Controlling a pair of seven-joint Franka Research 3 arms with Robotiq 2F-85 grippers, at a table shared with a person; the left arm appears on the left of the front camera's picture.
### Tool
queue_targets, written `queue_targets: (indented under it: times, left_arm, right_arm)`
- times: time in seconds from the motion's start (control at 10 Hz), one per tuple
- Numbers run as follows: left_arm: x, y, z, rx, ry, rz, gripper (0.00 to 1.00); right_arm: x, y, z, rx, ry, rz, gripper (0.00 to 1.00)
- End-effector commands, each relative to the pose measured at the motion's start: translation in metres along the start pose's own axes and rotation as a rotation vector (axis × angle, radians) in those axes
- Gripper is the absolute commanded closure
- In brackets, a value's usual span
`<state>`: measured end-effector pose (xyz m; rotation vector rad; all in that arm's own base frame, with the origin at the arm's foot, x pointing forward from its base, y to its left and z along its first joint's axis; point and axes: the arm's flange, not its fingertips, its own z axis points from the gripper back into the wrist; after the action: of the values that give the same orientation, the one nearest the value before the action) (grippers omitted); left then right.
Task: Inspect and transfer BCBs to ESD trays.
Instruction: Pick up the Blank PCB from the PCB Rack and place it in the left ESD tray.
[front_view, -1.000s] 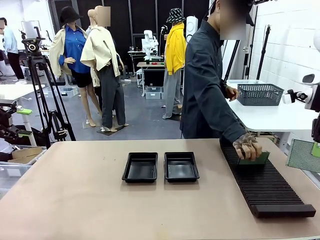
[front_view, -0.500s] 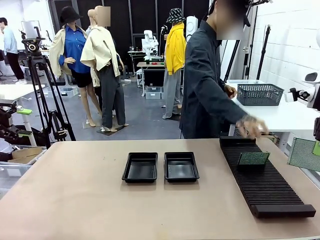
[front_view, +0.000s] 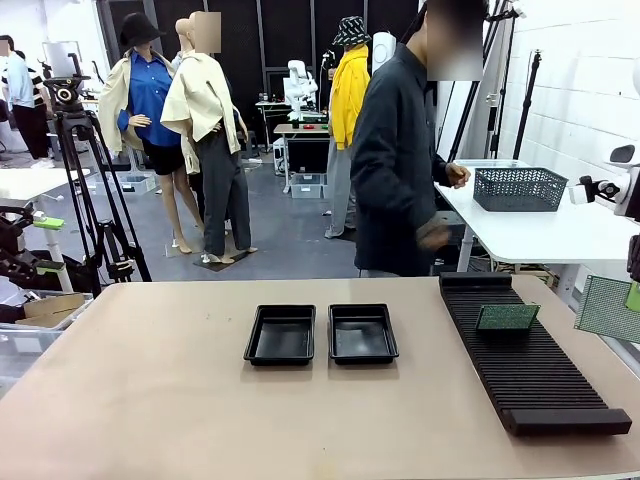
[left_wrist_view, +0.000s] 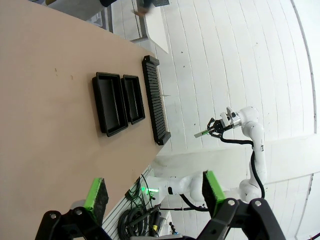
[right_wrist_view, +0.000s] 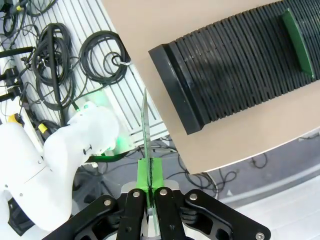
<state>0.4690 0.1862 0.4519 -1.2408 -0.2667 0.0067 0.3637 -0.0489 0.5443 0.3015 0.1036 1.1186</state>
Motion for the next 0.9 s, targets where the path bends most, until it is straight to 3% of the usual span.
queue_targets:
  times: [0.0,0.4,0.7,0.8]
  left_arm:
    - [0.001,-0.003,0.001,0.008,-0.006,0.007,0.00]
    - [0.001,-0.003,0.001,0.008,-0.006,0.007,0.00]
    - [0.001,-0.003,0.001,0.008,-0.006,0.007,0.00]
    - [0.001,-0.003,0.001,0.008,-0.006,0.007,0.00]
  right_arm:
    - [-0.001,0.002,-0.004,-0.011,0.005,-0.022,1.00]
    - [0.000,0.000,0.000,0.000,0.000,0.000,1.00]
    - [0.034,0.014,0.000,0.085,-0.077,-0.111,1.00]
    - [0.050,0.018,-0.004,0.113,-0.076,-0.203,1.00]
